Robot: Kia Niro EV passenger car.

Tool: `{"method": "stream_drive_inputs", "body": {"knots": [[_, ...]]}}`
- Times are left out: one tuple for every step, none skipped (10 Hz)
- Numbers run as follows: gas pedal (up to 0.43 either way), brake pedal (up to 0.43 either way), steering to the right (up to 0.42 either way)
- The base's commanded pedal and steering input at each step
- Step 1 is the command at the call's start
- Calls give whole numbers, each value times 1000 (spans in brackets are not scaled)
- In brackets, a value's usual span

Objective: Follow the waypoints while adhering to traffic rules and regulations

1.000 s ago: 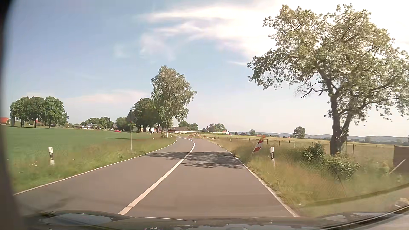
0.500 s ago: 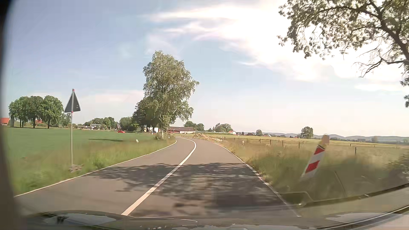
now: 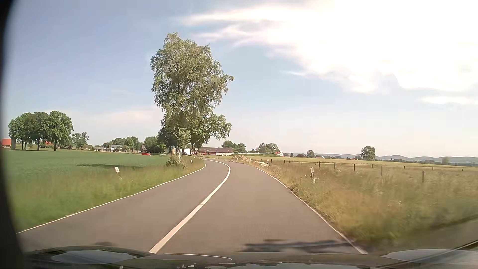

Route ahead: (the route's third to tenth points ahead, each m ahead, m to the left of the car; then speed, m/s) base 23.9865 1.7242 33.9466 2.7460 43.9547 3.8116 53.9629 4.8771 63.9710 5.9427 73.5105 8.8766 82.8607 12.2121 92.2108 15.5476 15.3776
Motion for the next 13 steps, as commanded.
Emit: {"method": "stream_drive_inputs", "body": {"knots": [[98, 0, -15], [98, 0, -14], [87, 0, -13], [87, 0, -13], [87, 0, -13], [87, 0, -13], [87, 0, -13], [87, 0, -13], [87, 0, -13], [87, 0, -13], [87, 0, -13], [87, 0, -13], [87, 0, -13]]}}
